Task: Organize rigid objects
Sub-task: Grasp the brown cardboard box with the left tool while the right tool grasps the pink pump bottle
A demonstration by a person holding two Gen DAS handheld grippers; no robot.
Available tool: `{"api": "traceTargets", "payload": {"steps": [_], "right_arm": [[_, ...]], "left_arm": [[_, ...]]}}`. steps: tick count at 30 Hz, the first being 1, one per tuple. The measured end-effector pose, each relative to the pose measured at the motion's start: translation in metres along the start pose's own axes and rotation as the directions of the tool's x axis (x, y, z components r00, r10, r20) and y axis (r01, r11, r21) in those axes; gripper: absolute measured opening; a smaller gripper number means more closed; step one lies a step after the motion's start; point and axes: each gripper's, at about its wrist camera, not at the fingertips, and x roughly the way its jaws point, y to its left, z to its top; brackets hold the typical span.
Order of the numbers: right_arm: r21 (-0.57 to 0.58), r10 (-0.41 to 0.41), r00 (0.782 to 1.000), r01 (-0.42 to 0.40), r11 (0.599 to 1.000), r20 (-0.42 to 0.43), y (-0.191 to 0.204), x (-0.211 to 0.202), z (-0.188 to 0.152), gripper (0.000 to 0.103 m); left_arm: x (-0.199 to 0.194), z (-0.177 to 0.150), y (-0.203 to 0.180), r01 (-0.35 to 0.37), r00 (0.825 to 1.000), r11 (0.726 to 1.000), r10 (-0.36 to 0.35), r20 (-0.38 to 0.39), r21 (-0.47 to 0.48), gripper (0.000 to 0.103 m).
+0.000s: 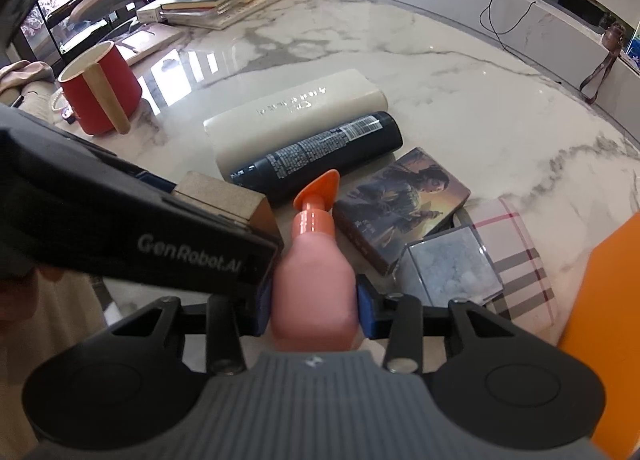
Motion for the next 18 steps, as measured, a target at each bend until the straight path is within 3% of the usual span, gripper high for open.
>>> {"api": "traceTargets", "payload": {"steps": [10,18], "right_arm": [[0.012,-0.024,0.999,0.023,1.0,0.038,-0.012,-0.037,-0.014,0.042],[0.073,0.005,1.0,-0.004,0.997,-0.012,-0.019,-0.043,-0.035,0.042]], "left_arm": [[-0.023,-0.012,-0.002,0.075,0.997,0.996,-0.074,0.024,-0.042,0.071],[-0.022,-0.024,-0.007,0.087,0.996,0.995,-0.088,-0.002,-0.055,0.07]]}}
